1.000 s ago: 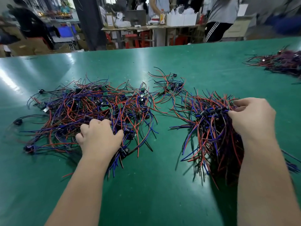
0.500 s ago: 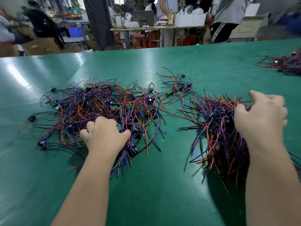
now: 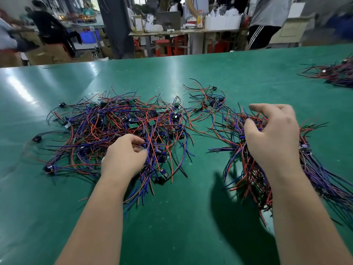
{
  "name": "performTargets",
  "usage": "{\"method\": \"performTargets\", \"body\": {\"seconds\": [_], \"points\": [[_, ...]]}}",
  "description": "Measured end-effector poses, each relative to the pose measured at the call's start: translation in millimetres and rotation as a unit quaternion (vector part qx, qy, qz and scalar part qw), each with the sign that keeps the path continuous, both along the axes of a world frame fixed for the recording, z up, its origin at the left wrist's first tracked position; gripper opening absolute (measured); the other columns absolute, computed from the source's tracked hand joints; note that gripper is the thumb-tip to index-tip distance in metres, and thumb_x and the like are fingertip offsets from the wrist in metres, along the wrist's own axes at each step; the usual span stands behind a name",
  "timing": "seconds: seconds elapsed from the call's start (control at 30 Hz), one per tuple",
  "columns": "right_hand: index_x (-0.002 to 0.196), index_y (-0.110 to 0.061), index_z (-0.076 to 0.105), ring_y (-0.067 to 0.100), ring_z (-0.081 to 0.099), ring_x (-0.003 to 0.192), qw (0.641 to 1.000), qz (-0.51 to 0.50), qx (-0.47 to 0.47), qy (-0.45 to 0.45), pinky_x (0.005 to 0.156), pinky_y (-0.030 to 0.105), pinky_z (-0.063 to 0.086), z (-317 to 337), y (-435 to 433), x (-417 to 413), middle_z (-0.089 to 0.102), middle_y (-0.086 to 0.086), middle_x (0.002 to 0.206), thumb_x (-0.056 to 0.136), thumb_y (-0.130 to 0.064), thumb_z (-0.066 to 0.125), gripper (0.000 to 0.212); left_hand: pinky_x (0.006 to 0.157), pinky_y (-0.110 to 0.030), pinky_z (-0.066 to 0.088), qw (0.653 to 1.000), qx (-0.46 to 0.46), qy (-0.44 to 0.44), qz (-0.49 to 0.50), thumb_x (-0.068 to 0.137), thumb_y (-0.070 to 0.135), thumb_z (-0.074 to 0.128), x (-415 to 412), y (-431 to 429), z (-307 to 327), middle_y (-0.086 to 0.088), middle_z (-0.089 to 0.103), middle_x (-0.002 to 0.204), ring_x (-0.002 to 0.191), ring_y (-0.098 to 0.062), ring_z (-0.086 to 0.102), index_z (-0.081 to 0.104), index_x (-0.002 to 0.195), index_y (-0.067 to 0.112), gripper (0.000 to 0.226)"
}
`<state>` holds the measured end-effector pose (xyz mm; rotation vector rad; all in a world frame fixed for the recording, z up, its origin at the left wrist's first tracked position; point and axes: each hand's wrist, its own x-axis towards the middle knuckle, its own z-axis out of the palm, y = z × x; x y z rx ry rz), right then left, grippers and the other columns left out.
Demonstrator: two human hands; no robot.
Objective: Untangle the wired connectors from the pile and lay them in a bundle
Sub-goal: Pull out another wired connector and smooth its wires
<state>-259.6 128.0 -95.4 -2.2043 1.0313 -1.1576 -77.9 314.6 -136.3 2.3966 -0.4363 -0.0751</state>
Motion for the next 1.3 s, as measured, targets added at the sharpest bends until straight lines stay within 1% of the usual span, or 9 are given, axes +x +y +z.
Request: {"method": "performTargets", "body": {"seconds": [0.1, 0.2, 0.43, 0.53, 0.7, 0.8, 0.93, 1.07, 1.3], "points": [[0.117, -0.015, 0.065, 0.030, 0.053, 0.099, 1.000, 0.007, 0.006, -0.003, 0.095, 0.036, 0.041, -1, 0, 2, 0.047, 0.004, 0.108, 0.085, -0.013, 0.060, 0.032, 0.091, -0.037, 0.036, 0.999, -0.017, 0.001, 0.040, 0.076, 0.026, 0.074, -2, -1, 4, 0.021, 0.061, 0.079, 0.089, -0.013, 0.058, 0.063, 0.093, 0.037, 0.022], [0.116, -0.014, 0.066, 0.030, 0.052, 0.100, 1.000, 0.011, 0.006, -0.019, 0.095, 0.041, 0.042, -2, 1, 3, 0.045, 0.003, 0.108, 0.084, -0.011, 0.060, 0.032, 0.079, -0.038, 0.019, 0.981, -0.038, -0.157, 0.110, 0.076, 0.041, 0.076, -7, -1, 9, 0.023, 0.057, 0.076, 0.093, -0.017, 0.049, 0.062, 0.090, 0.039, 0.020], [0.099, -0.018, 0.071, 0.023, 0.055, 0.099, 0.994, 0.022, -0.045, -0.094, 0.092, 0.033, 0.043, -3, 8, 8, 0.054, 0.006, 0.105, 0.079, -0.004, 0.062, 0.026, 0.099, -0.058, 0.038, 0.875, -0.301, -0.378, 0.023, 0.088, 0.025, 0.067, -20, -6, 17, 0.007, 0.066, 0.105, 0.104, -0.017, 0.063, 0.062, 0.113, 0.017, 0.026], [0.086, -0.025, 0.071, 0.006, 0.058, 0.066, 0.979, 0.148, 0.045, -0.135, 0.063, 0.018, 0.045, -2, 15, 11, 0.066, -0.003, 0.080, 0.081, -0.001, 0.063, 0.026, 0.092, -0.041, 0.051, 0.839, -0.479, -0.237, -0.103, 0.092, 0.007, 0.060, -35, -18, 21, -0.007, 0.066, 0.107, 0.100, -0.023, 0.067, 0.051, 0.116, 0.012, 0.026], [0.087, -0.026, 0.073, 0.025, 0.062, 0.065, 0.905, 0.360, 0.222, -0.049, 0.062, 0.038, 0.045, -6, 27, 18, 0.074, 0.005, 0.078, 0.086, 0.001, 0.056, 0.032, 0.071, -0.029, 0.057, 0.718, -0.657, 0.189, -0.130, 0.080, 0.011, 0.061, -61, -34, 31, -0.003, 0.072, 0.086, 0.074, -0.020, 0.070, 0.053, 0.107, 0.016, 0.029], [0.092, -0.031, 0.072, 0.050, 0.060, 0.076, 0.894, 0.383, 0.232, 0.005, 0.064, 0.038, 0.040, -12, 26, 20, 0.074, 0.010, 0.086, 0.090, -0.010, 0.058, 0.025, 0.061, -0.024, 0.056, 0.691, -0.662, 0.260, -0.131, 0.075, 0.017, 0.059, -65, -34, 33, -0.001, 0.072, 0.085, 0.069, -0.013, 0.070, 0.056, 0.103, 0.020, 0.028], [0.105, -0.035, 0.068, 0.024, 0.060, 0.071, 0.877, 0.410, 0.246, -0.047, 0.065, 0.034, 0.039, -11, 27, 20, 0.072, 0.015, 0.095, 0.090, -0.025, 0.062, 0.019, 0.056, -0.019, 0.054, 0.653, -0.671, 0.318, -0.151, 0.078, 0.019, 0.055, -60, -29, 38, 0.000, 0.074, 0.091, 0.063, -0.006, 0.067, 0.057, 0.101, 0.021, 0.023], [0.108, -0.031, 0.067, 0.017, 0.050, 0.072, 0.849, 0.439, 0.266, -0.126, 0.063, 0.030, 0.036, -11, 32, 23, 0.068, 0.017, 0.100, 0.080, -0.033, 0.066, 0.028, 0.049, -0.015, 0.052, 0.695, -0.588, 0.372, -0.181, 0.076, 0.018, 0.055, -65, -31, 38, -0.002, 0.073, 0.086, 0.057, -0.004, 0.065, 0.058, 0.108, 0.019, 0.032], [0.094, -0.023, 0.072, 0.005, 0.056, 0.079, 0.889, 0.389, 0.196, -0.143, 0.071, 0.016, 0.043, -15, 29, 27, 0.058, -0.006, 0.083, 0.074, -0.020, 0.070, 0.020, 0.037, -0.010, 0.044, 0.730, -0.463, 0.468, -0.182, 0.069, 0.020, 0.062, -72, -34, 34, 0.004, 0.069, 0.066, 0.048, 0.000, 0.062, 0.065, 0.096, 0.015, 0.028]]}}
